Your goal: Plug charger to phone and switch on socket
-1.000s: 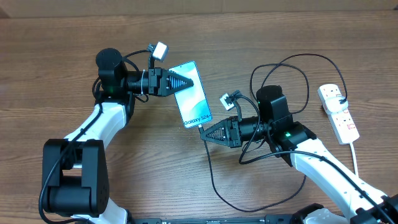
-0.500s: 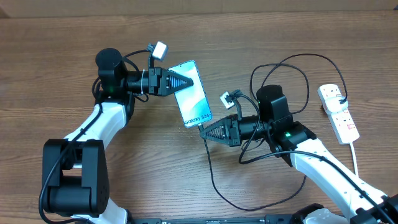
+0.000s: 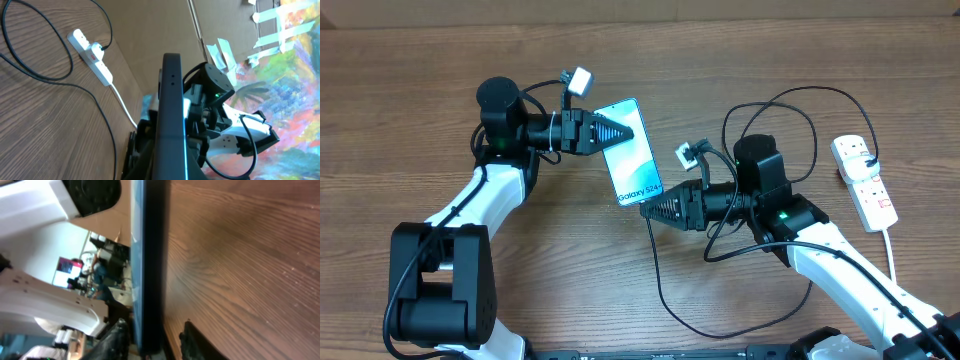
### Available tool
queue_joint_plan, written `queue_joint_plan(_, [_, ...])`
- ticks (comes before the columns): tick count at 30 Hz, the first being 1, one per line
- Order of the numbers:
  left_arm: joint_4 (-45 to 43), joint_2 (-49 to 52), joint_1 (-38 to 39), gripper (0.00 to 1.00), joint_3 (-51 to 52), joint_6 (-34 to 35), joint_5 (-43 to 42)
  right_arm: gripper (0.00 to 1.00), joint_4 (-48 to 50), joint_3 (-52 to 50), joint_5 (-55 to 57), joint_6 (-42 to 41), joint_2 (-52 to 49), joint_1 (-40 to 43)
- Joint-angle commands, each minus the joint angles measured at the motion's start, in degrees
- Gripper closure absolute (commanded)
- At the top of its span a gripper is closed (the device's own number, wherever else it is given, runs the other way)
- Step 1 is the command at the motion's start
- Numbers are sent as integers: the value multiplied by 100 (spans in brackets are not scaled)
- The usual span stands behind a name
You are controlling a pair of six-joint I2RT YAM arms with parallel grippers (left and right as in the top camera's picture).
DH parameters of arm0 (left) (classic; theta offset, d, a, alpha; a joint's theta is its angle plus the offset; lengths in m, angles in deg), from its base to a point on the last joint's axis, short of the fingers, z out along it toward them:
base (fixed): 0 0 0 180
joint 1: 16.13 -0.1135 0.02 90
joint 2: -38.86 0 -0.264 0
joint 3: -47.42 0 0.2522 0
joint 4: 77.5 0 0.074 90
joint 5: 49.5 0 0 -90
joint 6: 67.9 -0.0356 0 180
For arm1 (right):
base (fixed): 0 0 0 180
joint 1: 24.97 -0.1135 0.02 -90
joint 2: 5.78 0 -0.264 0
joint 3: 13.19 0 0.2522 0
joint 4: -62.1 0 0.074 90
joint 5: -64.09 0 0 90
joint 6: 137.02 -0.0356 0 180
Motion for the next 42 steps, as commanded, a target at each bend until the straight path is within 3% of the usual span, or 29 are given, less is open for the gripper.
queue_joint_plan(1, [-24,4,24,96,-105,-304,-138,54,-181,114,2,219,2,11])
queue_joint_plan(3, [-24,4,24,96,-105,-378,-138,38,-234,114,-76,323,52,9])
queue_joint_plan(8, [-24,4,26,96,-105,-553,-118,18,-396,118,72,332,542,9])
queue_joint_plan(13, [-24,4,26,96,-105,-562,31,16,-1480,125,1423,490,1523,-35])
queue_joint_plan(17, [-24,4,26,96,-105,-562,96,10,-2592,122,4037,586,2280,-505])
queue_joint_plan(19, [-24,4,26,96,-105,-562,149,0,-2739,122,4933,586,2398,-881])
queue_joint_plan(24, [-22,4,37,96,-105,-557,291,0,-2452,118,6373,396,2109,-2046])
queue_joint_plan(29, [-20,4,37,96,-105,-496,286,14,-1987,118,8135,-28,1338,-2975])
queue_joint_plan(32, [-20,4,37,96,-105,-498,282,25,-1593,118,8223,-26,946,-3200])
queue_joint_plan(37, [-20,4,37,96,-105,-520,260,54,-1178,120,8454,-22,695,-3252])
queue_joint_plan(42, [-20,4,37,96,-105,-597,243,64,-1200,234,8474,-22,787,-3254])
